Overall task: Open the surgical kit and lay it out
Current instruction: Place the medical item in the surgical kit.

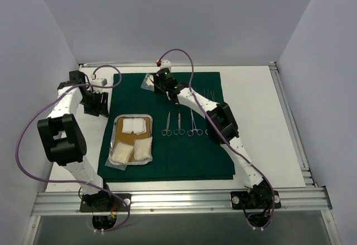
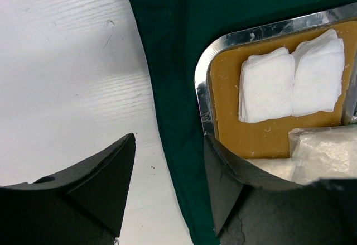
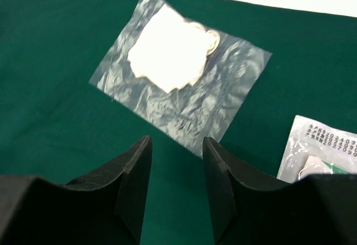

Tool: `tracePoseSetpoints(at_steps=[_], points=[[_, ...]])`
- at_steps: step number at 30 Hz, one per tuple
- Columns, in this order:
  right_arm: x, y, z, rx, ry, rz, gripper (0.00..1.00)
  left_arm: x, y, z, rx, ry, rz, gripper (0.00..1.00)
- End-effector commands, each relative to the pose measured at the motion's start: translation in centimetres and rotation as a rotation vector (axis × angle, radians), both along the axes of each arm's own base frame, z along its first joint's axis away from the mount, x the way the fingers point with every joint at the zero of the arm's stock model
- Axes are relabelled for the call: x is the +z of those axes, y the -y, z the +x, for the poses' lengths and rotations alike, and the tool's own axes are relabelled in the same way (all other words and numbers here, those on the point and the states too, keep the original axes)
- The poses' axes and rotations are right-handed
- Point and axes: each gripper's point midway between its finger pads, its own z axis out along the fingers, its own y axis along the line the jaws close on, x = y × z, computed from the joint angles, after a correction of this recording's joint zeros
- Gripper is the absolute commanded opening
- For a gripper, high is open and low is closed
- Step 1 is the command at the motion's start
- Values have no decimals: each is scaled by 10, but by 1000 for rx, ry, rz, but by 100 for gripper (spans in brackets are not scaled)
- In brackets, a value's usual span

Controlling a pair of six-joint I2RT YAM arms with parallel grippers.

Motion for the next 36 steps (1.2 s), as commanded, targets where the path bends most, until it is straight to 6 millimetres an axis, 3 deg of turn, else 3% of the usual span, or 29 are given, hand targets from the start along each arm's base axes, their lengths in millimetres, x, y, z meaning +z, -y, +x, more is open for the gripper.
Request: tracePoseSetpoints(at_steps=[1,2,3,5,10,16,22,29,33,36], points=[[17,20,1,-15,42,-137,37,10,1,0,-15,30,-13,61],[3,17,-1,12,25,-165,36,10,1,0,-15,31,-13,61],[6,7,-4,69,32,-172,34,11,1,0,-16,31,-12,61],[-12,5,-9,100,-8,-198,29,11,1,0,-17,32,-15,61],[-30,7,-6,110,-40,-182,15,10,3,1,-15,28,-25,61],[-47,15,5,80,-80,-127,11,8,4,-1,-14,21,-32,61],[-48,29,14,13,-83,-126,10,9,4,0,-12,25,-32,61],[-35,41,29,-59,-39,-127,10,8,4,0,-12,22,-36,61],[-34,40,31,-44,-40,-112,11,7,4,0,-12,22,-36,61],[-22,24,29,12,-32,-28,17,6,4,-1,-13,19,-34,61]])
